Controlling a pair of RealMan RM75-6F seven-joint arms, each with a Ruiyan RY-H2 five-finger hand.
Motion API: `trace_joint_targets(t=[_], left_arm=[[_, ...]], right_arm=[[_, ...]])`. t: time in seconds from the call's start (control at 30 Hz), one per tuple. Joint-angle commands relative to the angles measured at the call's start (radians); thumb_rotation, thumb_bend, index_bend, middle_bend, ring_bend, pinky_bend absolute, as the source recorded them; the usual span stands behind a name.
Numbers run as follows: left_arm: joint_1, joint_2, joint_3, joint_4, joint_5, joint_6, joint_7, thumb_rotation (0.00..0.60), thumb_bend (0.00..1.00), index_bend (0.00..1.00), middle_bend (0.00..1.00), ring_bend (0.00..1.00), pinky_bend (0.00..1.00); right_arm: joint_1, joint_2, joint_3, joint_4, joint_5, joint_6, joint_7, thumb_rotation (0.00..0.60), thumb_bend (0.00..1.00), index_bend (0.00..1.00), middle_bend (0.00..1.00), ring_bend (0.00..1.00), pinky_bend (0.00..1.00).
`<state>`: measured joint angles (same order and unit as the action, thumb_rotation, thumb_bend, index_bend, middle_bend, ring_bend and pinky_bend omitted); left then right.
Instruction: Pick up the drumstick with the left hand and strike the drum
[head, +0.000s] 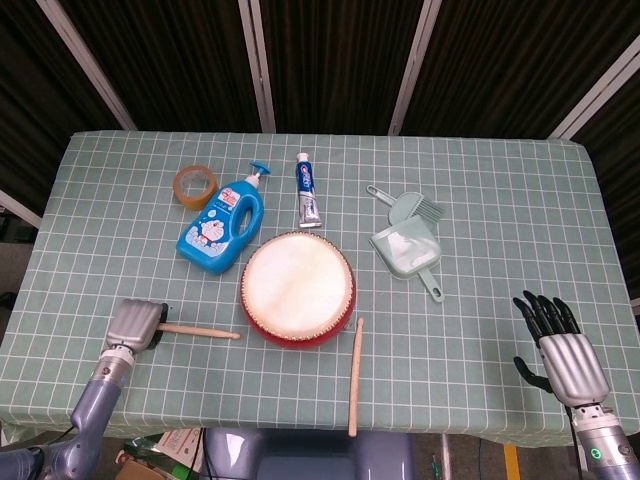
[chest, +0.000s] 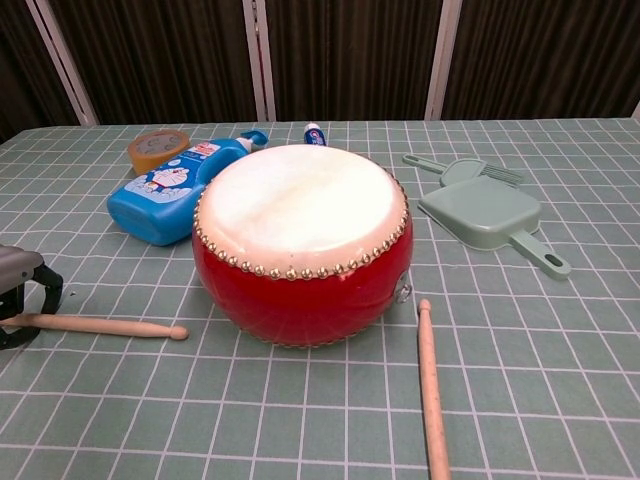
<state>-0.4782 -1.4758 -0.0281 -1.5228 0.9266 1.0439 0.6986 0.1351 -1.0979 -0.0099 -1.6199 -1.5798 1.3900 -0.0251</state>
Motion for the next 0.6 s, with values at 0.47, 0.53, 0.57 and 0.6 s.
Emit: trace_joint_targets(t=[0.47, 0.53, 0.57, 0.6], left_arm=[[0.005, 0.060, -0.004, -0.080, 0.048, 0.037, -0.065, 0.600, 0.66, 0.77, 1.00, 1.00, 1.00], [0.009, 0.081, -0.014, -0.111, 0.061, 0.050, -0.090, 0.600, 0.67, 0.77, 1.00, 1.00, 1.00], [0.011, 0.090, -0.017, -0.123, 0.067, 0.055, -0.099, 0.600, 0.67, 0.77, 1.00, 1.00, 1.00], [0.013, 0.105, -0.021, -0.142, 0.075, 0.062, -0.113, 0.600, 0.67, 0.77, 1.00, 1.00, 1.00]], right_arm=[[-0.001, 0.000, 0.001, -0.002, 0.003, 0.000, 0.000, 0.600, 0.35, 0.00, 0.00, 0.00, 0.00], [-0.001, 0.001, 0.001, -0.002, 0.003, 0.001, 0.000, 0.600, 0.35, 0.00, 0.00, 0.00, 0.00], [-0.001, 0.001, 0.001, -0.002, 0.003, 0.000, 0.000, 0.600, 0.35, 0.00, 0.00, 0.00, 0.00], [-0.001, 0.001, 0.001, -0.003, 0.003, 0.000, 0.000, 0.600, 0.35, 0.00, 0.00, 0.00, 0.00]])
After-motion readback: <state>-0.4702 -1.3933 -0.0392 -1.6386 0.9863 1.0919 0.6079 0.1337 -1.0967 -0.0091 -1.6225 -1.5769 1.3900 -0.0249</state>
